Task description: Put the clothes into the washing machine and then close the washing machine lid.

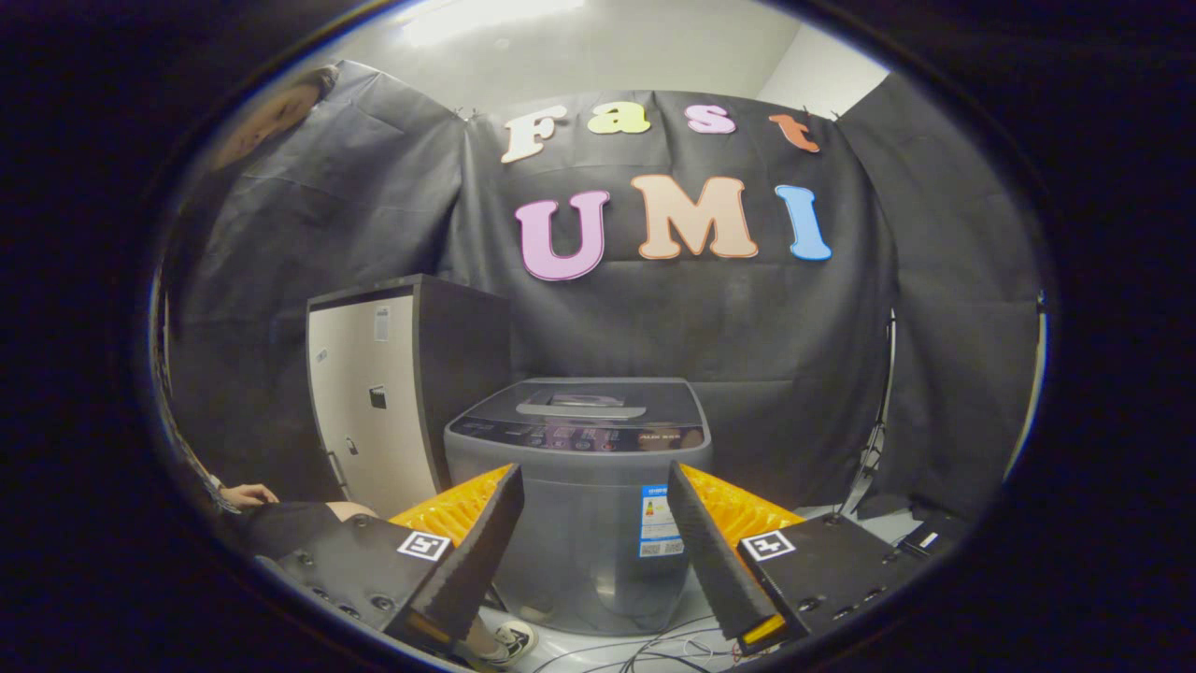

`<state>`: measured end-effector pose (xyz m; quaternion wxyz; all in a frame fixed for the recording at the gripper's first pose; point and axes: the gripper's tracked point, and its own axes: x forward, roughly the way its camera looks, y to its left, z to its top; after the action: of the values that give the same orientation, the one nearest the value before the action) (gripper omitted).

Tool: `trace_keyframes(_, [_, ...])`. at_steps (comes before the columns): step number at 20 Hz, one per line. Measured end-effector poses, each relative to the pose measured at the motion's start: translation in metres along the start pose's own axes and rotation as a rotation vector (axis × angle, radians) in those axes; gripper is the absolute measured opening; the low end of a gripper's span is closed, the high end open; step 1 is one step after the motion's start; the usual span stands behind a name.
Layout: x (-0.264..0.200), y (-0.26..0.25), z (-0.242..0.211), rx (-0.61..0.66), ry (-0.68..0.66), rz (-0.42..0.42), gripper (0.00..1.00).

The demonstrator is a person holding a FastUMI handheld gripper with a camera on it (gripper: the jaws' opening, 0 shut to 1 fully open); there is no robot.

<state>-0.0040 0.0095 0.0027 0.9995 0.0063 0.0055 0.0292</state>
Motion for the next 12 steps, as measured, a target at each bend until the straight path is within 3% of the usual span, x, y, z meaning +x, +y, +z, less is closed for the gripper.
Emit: trace_keyframes(12, [-0.0005,0.0003,0.0000,0.000,0.000,0.000,0.97])
